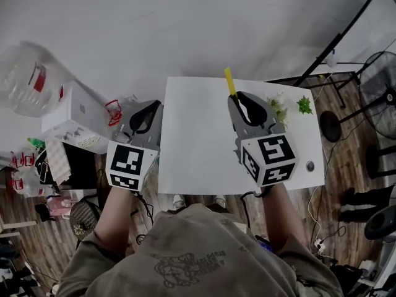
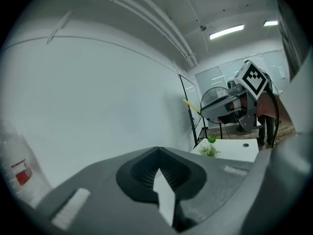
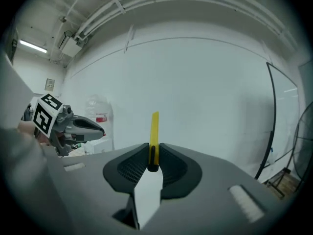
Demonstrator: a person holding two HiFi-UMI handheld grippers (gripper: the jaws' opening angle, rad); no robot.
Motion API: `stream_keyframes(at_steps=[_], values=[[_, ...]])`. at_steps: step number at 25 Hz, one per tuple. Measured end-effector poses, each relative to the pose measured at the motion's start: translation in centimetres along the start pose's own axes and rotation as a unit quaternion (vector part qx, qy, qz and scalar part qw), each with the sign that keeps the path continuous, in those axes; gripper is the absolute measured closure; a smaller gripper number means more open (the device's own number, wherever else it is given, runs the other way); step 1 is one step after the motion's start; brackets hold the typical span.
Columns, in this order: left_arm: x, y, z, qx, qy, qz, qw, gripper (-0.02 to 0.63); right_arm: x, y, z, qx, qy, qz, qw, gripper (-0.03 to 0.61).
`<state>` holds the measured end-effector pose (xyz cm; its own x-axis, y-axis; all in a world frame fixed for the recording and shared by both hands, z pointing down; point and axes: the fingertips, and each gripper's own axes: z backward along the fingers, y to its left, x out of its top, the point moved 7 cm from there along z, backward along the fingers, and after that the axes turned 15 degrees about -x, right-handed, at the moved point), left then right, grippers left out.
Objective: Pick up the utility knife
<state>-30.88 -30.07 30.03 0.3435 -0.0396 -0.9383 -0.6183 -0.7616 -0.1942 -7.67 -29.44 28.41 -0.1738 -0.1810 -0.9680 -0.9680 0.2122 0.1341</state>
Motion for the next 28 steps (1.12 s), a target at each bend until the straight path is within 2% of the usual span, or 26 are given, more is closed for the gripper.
stream_keyframes(at_steps=[5, 11, 16, 20, 28], values=[[3.4, -1.2, 2.0, 0.004, -0.039, -0.033, 0.9987, 0.614, 2.2, -0.4, 3.4, 0.001, -0.052, -0.002, 0.999, 0.488], [5.5, -2.9, 3.8, -0.004, -0.071, -0.042, 0.9965, 0.614, 2.9, -1.1, 6.7, 0.004, -0.096, -0.021, 0.995, 0.488], [5.5, -3.9, 4.9, -0.001, -0.075, -0.025, 0.9968, 0.614, 2.2, -1.7, 8.7, 0.003, -0.099, -0.045, 0.994, 0.488], [5.1, -4.6, 5.4, 0.006, -0.065, -0.024, 0.9975, 0.614, 1.6, -1.6, 9.9, 0.010, -0.098, -0.045, 0.994, 0.489], [4.0, -5.4, 5.1, 0.002, -0.052, -0.013, 0.9985, 0.614, -1.0, -1.2, 9.5, 0.031, -0.051, -0.064, 0.996, 0.489]])
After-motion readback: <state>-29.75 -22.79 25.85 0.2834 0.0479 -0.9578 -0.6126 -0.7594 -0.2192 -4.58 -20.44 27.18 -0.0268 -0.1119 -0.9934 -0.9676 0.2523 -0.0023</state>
